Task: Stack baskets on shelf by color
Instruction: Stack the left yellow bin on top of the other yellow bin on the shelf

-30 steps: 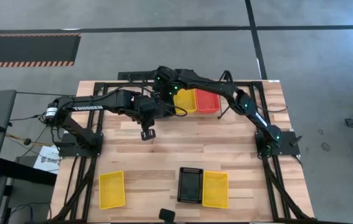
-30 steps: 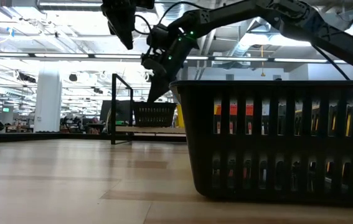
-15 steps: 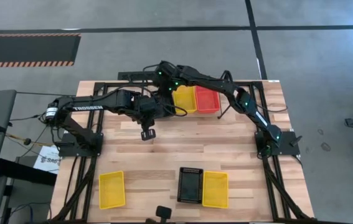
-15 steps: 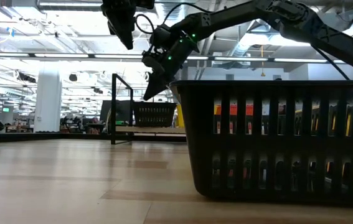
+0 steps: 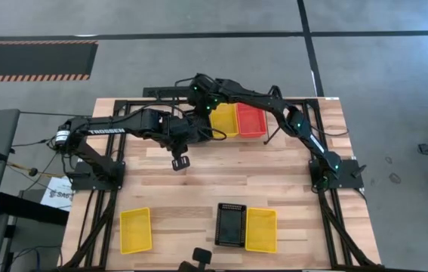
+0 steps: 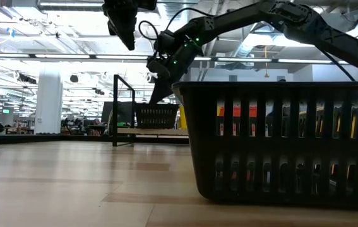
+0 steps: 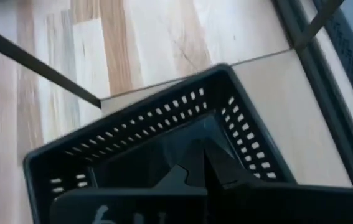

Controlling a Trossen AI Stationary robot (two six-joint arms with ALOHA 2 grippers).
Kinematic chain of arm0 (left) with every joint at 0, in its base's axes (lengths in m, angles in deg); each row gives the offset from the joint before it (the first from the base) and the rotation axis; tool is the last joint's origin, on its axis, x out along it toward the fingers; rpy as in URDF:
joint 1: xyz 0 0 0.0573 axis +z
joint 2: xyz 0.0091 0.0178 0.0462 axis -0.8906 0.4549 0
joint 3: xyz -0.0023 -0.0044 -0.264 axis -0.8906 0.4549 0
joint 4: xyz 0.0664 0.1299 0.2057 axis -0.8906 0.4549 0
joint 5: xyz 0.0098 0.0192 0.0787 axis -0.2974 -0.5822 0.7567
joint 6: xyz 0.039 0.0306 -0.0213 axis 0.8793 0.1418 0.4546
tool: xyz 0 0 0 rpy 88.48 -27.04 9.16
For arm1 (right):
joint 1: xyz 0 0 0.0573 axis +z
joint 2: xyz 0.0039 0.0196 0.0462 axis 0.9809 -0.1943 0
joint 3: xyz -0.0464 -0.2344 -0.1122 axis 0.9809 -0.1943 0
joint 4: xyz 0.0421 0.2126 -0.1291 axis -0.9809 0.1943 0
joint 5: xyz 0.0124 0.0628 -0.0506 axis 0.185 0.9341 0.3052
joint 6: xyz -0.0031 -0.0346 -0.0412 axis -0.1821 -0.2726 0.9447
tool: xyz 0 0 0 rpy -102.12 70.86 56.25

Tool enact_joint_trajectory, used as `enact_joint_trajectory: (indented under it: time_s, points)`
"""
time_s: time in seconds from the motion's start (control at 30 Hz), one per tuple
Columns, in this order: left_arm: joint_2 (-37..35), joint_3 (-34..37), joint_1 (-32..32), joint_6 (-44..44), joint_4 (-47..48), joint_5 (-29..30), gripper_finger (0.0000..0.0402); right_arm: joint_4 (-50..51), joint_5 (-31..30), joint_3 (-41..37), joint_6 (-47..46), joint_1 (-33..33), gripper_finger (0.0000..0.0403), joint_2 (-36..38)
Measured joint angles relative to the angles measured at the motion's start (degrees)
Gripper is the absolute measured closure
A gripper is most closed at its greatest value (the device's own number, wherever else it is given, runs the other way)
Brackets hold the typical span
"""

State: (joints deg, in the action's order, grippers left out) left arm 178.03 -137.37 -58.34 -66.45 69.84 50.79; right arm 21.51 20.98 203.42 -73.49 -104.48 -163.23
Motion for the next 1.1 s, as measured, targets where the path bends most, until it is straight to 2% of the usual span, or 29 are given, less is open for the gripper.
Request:
enact_joint_trajectory:
  time_s: [0.13,0.4,0.67,0.77,0.9,1.0,1.1]
  points:
    - [0.0,0.0,-1.4,0.0,4.7,1.7,0.0401,2.5,-5.1,1.1,-0.5,-0.1,0.0403,1.7]
    - [-0.9,0.0,-7.2,-7.6,16.6,7.1,0.0401,11.8,-19.0,1.0,2.8,-2.8,0.0403,14.2]
    - [-7.8,0.7,-18.7,-20.0,19.8,12.2,0.0401,17.6,-20.2,1.0,0.5,-3.4,0.0403,29.7]
    - [-13.2,5.3,-23.6,-29.0,20.2,14.0,0.0401,18.5,-20.3,1.0,-0.2,-1.5,0.0403,34.8]
    - [-21.4,16.1,-30.8,-45.6,19.3,14.1,0.0401,19.5,-20.2,1.0,-0.2,1.9,0.0403,40.5]
    - [-27.4,25.7,-35.9,-53.8,12.5,14.0,0.0401,19.5,-20.2,1.0,-0.3,5.1,0.0403,43.5]
    - [-31.5,34.8,-39.2,-56.6,0.7,15.3,0.0401,19.5,-20.2,1.0,-0.3,8.2,0.0403,45.5]
